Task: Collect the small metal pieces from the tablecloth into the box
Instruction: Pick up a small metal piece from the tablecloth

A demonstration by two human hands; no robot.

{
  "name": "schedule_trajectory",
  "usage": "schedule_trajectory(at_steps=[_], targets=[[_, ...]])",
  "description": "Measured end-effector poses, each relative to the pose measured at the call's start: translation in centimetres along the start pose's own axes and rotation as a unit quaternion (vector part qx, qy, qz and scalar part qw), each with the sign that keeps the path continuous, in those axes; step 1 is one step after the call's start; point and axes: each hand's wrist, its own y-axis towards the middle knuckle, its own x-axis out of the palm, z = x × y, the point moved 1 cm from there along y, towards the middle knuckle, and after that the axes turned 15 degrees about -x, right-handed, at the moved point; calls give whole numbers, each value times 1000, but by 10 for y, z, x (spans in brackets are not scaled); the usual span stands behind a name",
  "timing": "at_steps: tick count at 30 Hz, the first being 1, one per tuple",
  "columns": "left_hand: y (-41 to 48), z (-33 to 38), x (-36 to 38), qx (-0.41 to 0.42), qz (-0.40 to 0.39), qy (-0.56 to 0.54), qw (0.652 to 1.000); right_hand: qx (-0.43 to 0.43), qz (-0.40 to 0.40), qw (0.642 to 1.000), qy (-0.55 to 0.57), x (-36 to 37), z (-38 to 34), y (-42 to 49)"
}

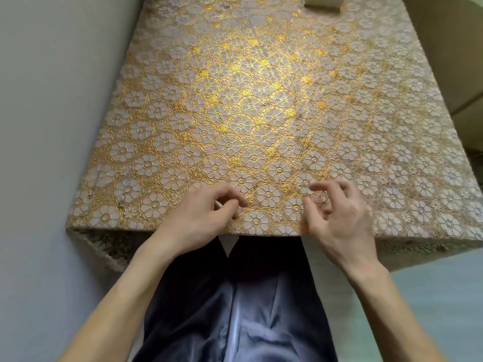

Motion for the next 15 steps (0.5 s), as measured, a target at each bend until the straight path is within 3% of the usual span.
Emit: schedule_trajectory(at_steps=[5, 10, 15], targets=[[-3, -2, -3, 2, -58, -87, 995, -32, -48, 990, 127, 19, -31, -5], [-7, -1, -7, 12, -72, -121, 990, -46, -72, 988, 130, 34, -35, -4], [-7, -6, -13, 7, -35, -121, 992, -63, -61, 986, 143, 34, -33, -6]])
